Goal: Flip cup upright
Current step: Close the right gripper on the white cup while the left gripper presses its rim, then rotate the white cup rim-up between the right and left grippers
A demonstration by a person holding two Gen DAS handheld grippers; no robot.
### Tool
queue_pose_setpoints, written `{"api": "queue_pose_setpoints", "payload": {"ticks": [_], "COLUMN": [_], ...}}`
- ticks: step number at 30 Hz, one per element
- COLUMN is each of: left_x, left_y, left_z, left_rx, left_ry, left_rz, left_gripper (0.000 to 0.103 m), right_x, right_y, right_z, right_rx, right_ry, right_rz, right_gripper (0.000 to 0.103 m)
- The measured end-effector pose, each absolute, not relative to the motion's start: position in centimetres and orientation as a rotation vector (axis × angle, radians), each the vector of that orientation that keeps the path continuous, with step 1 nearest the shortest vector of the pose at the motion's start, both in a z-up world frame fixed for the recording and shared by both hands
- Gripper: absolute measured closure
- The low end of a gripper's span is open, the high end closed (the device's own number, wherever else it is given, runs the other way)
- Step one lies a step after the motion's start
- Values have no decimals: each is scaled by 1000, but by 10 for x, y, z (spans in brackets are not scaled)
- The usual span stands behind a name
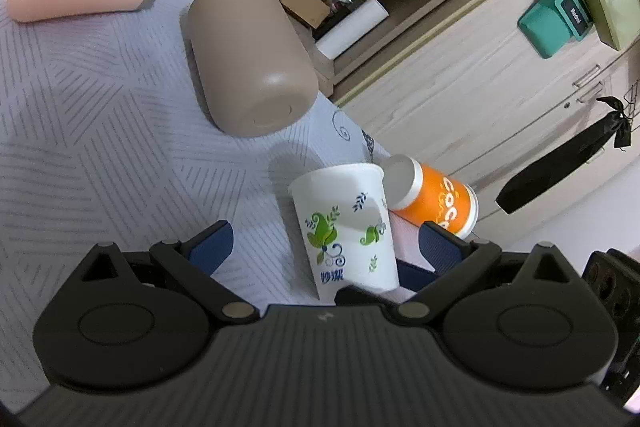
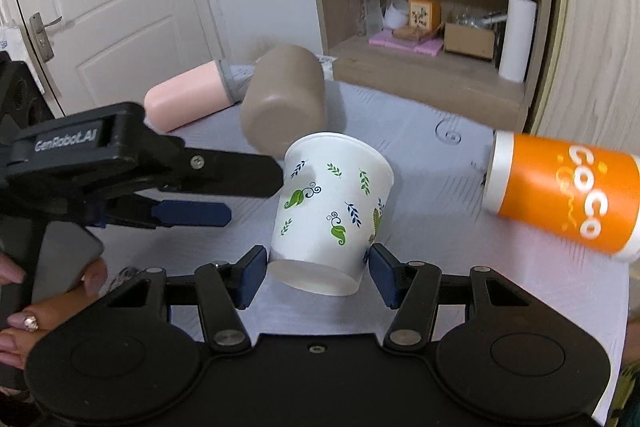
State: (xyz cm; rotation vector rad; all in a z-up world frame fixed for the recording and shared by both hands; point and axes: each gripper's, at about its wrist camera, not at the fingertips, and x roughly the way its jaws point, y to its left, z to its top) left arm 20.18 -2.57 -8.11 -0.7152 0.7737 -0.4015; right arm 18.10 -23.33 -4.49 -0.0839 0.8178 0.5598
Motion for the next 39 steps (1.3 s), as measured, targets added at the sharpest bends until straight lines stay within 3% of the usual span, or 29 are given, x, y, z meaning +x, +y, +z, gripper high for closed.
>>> {"api": "queue_pose_setpoints", "payload": {"ticks": [4, 11, 14, 18, 21, 23, 29, 31, 39], "left_x": [201, 201, 199, 198, 197, 197, 195, 193, 175], "left_y": [-22, -13, -13, -11, -13, -15, -18, -20, -20], "left_z": [-87, -92, -94, -96, -94, -93, -90, -87, -74], "left_rx": [-745, -749, -739, -761, -740, -728, -682, -657, -536], "left_ry": [813, 837, 840, 834, 827, 824, 814, 809, 728], "left_rz": [-447, -451, -457, -487, -494, -496, -509, -517, -542], "left_gripper": [4, 33, 35, 46, 47, 47, 48, 48, 47], "right_x": [169, 170, 171, 173, 176, 174, 178, 181, 156], "right_y": [-228, -222, -224, -225, -227, -226, -224, -225, -220], "right_z": [-41, -41, -43, -42, -41, -40, -36, -35, -35], "right_rx": [-53, -45, -23, -33, -41, -65, -51, -41, -150], "right_ry": [852, 906, 919, 941, 937, 920, 911, 908, 774], "right_rz": [601, 624, 629, 654, 618, 606, 651, 655, 688], "right_gripper": [41, 41, 41, 38, 21, 20, 22, 34, 34]}}
